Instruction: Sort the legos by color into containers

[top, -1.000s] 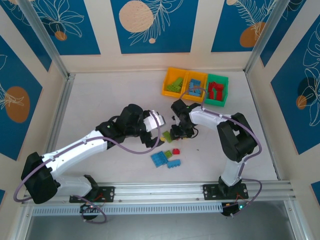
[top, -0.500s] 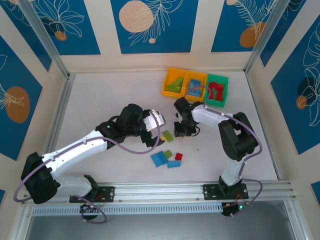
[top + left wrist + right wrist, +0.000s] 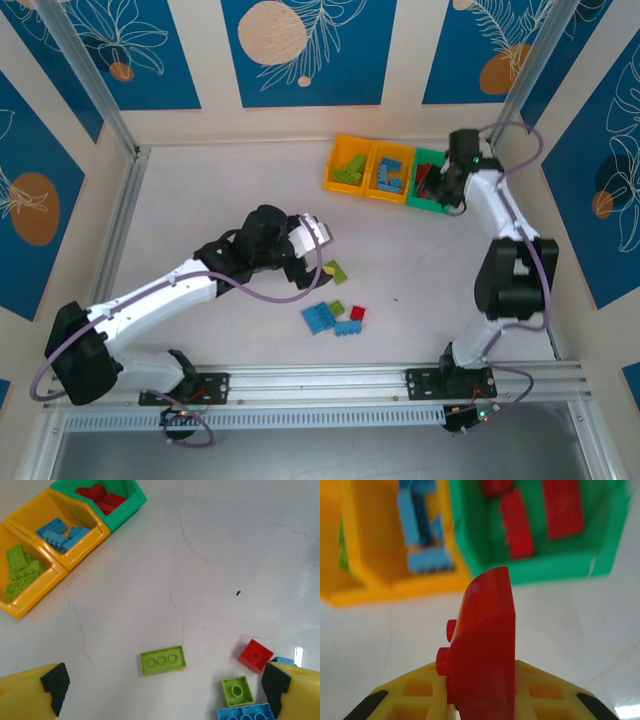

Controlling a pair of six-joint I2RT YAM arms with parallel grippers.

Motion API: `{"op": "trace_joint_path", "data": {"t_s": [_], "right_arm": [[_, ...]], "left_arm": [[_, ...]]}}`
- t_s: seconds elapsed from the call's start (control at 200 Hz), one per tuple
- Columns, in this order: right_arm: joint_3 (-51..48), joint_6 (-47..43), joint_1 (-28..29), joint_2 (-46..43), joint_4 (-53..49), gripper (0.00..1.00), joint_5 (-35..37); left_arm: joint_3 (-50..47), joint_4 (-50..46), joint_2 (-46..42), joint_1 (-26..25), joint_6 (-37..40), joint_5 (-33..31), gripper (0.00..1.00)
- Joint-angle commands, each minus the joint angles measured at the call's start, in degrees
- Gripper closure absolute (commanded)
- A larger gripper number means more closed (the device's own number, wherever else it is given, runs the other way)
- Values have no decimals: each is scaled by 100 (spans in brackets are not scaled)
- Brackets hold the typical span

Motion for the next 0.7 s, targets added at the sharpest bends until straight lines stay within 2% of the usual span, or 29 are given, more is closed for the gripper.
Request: {"op": "trace_joint_path", "data": {"t_s": [0.0, 0.065, 0.135, 0.205, 0.265, 0.375, 0.51, 0.695], "right_arm": [[1351, -43, -163, 1191, -575, 82, -92], [2499, -1, -261, 1974, -1202, 81, -199], [3637, 12, -299, 2651, -1872, 74, -185], [4317, 39, -310, 3025, -2288, 62, -96], [4439, 113, -325, 3072, -2384, 50, -39], [4167, 154, -381, 2796, -2359, 41, -94], [3355, 28, -390, 2056, -2258, 40, -184], [871, 82, -299, 118, -1622, 40, -703]], "left_arm": [[260, 47, 141, -61, -338, -174, 0], [258, 39, 123, -73, -412, -214, 0], [251, 14, 80, -81, -459, -297, 0], [217, -8, 35, -86, -476, -376, 0], [196, -10, 5, -94, -485, -403, 0], [175, -14, -2, -95, -478, -419, 0], [224, 14, 93, -97, -376, -385, 0], [279, 64, 209, -92, -189, -235, 0]]}}
